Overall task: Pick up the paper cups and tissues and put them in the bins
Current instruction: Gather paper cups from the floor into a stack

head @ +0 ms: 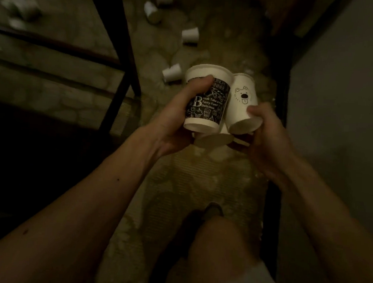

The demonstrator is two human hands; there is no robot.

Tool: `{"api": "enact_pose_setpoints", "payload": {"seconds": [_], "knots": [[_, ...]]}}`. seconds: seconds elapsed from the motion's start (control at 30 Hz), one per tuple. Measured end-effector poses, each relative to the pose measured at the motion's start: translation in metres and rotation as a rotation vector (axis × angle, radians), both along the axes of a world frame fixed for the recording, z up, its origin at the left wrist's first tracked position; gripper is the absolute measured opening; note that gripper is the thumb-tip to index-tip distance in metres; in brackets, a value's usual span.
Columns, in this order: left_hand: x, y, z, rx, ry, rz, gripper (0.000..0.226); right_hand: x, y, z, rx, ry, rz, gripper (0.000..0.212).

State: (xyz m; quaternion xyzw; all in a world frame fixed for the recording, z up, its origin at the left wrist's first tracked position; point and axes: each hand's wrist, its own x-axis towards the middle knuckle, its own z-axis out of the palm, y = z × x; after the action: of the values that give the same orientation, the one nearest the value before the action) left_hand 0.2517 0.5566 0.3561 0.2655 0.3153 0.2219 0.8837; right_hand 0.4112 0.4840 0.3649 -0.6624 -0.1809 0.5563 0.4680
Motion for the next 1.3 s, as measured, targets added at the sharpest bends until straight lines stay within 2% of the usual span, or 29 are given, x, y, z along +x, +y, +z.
{"api": "enact_pose_setpoints", "payload": {"seconds": [0.13,0.37,0.5,0.7,0.8,0.93,1.03,1.1,1.13,1.23,1.3], "knots": [[0.009,0.002,0.152,0.140,0.013,-0.061,0.057,0.003,-0.012,0.141,0.099,-0.001,-0.081,0.074],[-0.036,-0.023,0.376,0.348,0.045,-0.317,0.047,-0.057,-0.065,0.343,0.273,0.082,-0.232,0.046],[-0.072,-0.072,0.483,0.463,0.105,-0.464,0.052,-0.114,-0.127,0.436,0.296,0.110,-0.435,0.047],[-0.109,-0.170,0.607,0.479,0.017,-0.720,0.051,-0.178,-0.255,0.554,0.393,0.023,-0.646,0.044],[-0.117,-0.222,0.638,0.451,-0.115,-0.884,0.058,-0.207,-0.327,0.587,0.403,-0.021,-0.764,0.045],[-0.126,-0.296,0.646,0.442,-0.212,-1.038,0.062,-0.252,-0.424,0.600,0.428,-0.033,-0.910,0.062],[-0.129,-0.368,0.637,0.439,-0.172,-1.167,0.058,-0.285,-0.491,0.591,0.406,-0.118,-1.100,0.042],[-0.132,-0.426,0.630,0.464,-0.143,-1.277,0.044,-0.307,-0.539,0.578,0.354,-0.185,-1.244,0.025],[-0.135,-0.456,0.625,0.467,-0.147,-1.337,0.037,-0.321,-0.565,0.573,0.341,-0.197,-1.303,0.024],[-0.152,-0.538,0.605,0.385,-0.137,-1.480,0.034,-0.369,-0.642,0.557,0.327,-0.168,-1.461,0.049],[-0.173,-0.588,0.586,0.304,-0.087,-1.538,0.057,-0.409,-0.689,0.543,0.299,-0.147,-1.556,0.051]]}}
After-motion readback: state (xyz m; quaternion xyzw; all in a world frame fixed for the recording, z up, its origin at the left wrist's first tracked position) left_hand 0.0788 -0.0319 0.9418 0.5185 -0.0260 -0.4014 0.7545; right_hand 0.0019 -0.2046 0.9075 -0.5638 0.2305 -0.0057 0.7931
